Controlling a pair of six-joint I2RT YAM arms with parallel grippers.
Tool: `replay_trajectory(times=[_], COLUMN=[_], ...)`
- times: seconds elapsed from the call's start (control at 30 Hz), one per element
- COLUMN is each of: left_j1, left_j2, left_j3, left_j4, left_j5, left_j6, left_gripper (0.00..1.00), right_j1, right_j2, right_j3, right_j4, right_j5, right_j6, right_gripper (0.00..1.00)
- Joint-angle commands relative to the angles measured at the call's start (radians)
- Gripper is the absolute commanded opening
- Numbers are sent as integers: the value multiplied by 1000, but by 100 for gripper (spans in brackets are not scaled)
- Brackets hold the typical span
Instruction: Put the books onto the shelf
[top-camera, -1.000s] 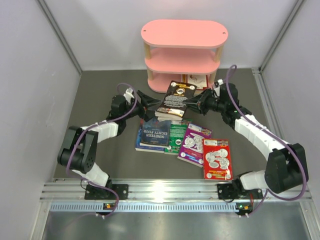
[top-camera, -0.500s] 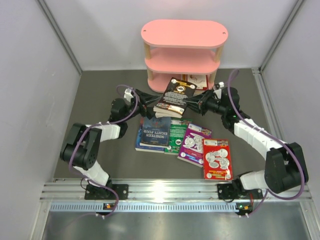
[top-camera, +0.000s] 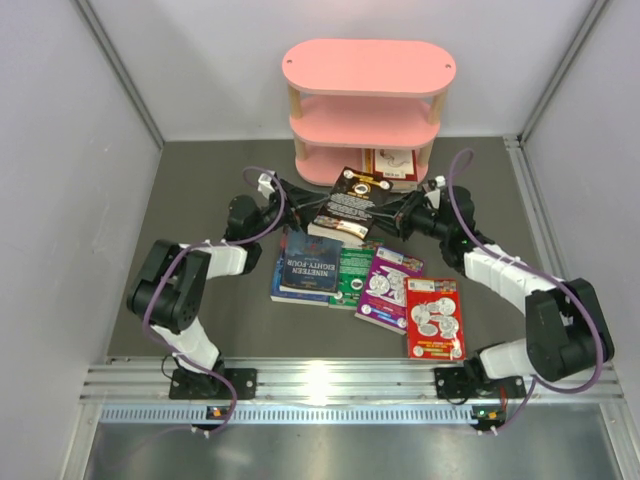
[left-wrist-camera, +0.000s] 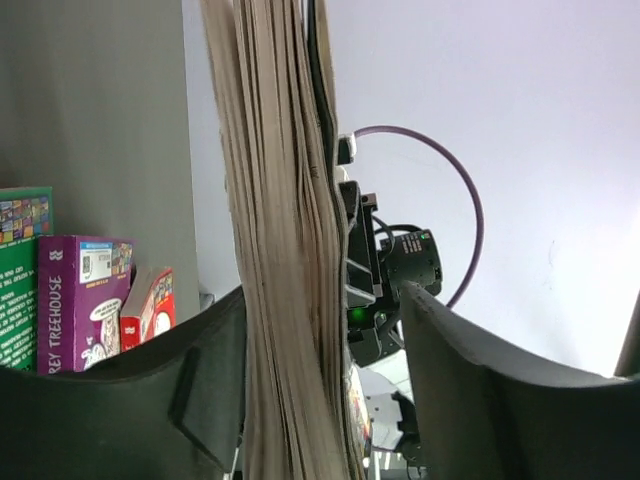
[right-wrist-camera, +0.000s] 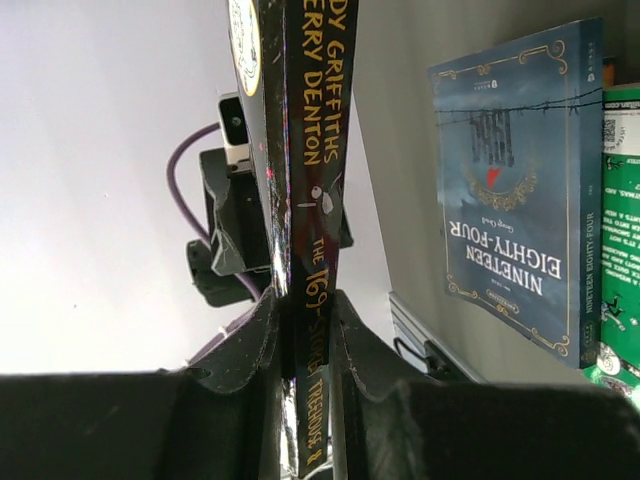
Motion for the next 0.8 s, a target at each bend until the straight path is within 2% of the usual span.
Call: replay_trajectory(times=[0.0, 0.17, 0.23, 0.27, 0.33, 0.37, 0.4, 0.47, 0.6, 0.77], left_j1=[-3, -9, -24, -34, -73, -87, -101, -135, -161, -201], left_j2=[-54, -63, -66, -71, -79, -77, -73, -62, -2, 160], left_j3=[45, 66, 101, 118, 178, 201, 245, 275, 342, 497], left_j4=[-26, -101, -165, -281, -401, -514, -576, -668, -687, -687], left_j5=[33, 59, 81, 81, 73, 57, 43, -15, -110, -135], left_j6=[73, 122, 194, 231, 343, 382, 447, 482, 458, 440], left_gripper=[59, 33, 25, 22, 14, 0, 0, 0, 0, 0], right_j1=[2, -1, -6, -16, -32, -47, -56, -84, -139, -203], right_j2=[-1, 15, 22, 22, 19, 19, 16, 18, 59, 148], right_j3=[14, 25, 28, 28, 24, 24, 22, 31, 100, 231], right_j4=[90, 66, 61, 60, 44, 44, 41, 26, -55, -143], right_j5=[-12, -11, -11, -12, -12, -12, -14, -23, -37, -49], right_j6=[-38, -72, -81, -85, -98, -102, -108, -127, -190, -268], right_gripper=[0, 0, 0, 0, 0, 0, 0, 0, 0, 0])
